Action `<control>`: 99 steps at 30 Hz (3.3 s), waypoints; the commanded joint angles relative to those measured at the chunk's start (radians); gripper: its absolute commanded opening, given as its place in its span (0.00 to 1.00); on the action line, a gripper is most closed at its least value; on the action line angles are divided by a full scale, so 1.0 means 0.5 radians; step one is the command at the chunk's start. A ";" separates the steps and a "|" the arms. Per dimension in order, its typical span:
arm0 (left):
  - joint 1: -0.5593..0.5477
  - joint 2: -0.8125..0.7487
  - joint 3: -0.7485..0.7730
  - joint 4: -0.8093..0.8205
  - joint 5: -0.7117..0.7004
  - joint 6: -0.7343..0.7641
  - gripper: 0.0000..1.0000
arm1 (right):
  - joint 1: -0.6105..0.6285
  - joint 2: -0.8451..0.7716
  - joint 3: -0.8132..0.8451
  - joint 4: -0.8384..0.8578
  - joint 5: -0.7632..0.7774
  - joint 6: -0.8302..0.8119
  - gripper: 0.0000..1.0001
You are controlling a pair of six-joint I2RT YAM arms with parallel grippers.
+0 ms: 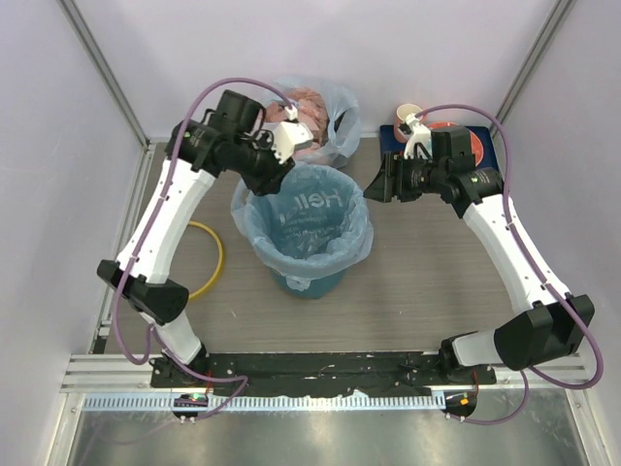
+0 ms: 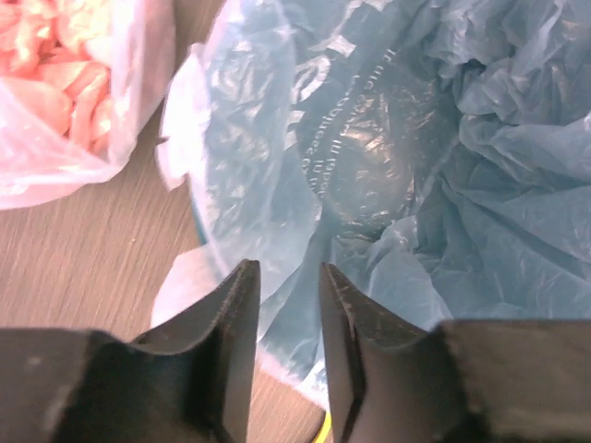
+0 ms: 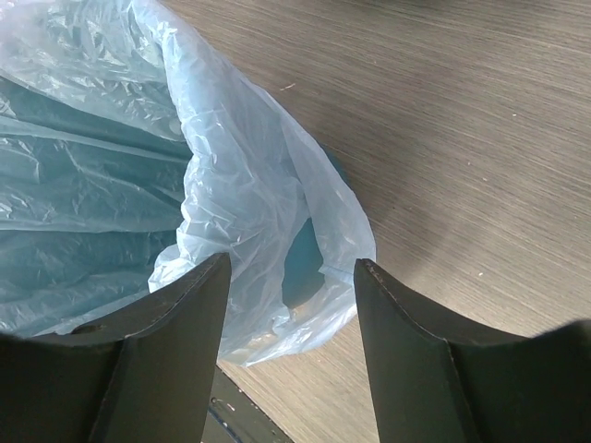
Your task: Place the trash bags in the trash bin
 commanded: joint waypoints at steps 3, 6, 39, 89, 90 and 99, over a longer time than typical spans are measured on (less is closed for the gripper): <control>0.170 -0.070 -0.037 0.007 0.221 -0.066 0.31 | 0.014 -0.003 0.011 0.115 -0.054 -0.016 0.62; 0.274 -0.049 -0.046 0.077 0.310 -0.140 0.34 | 0.018 -0.007 0.017 0.112 -0.054 -0.022 0.62; 0.563 0.280 -0.015 0.314 0.779 -0.625 0.00 | 0.070 -0.010 0.044 0.051 -0.020 -0.129 0.61; 0.959 -0.046 -1.329 1.673 1.335 -2.416 0.00 | 0.456 0.153 0.363 0.041 0.433 -0.357 0.73; 0.959 -0.055 -1.332 1.682 1.338 -2.416 0.00 | 0.462 0.159 0.370 0.038 0.464 -0.360 0.69; 1.069 -0.128 -1.341 1.575 1.249 -2.279 0.21 | 0.481 0.205 0.437 -0.069 0.682 -0.501 0.50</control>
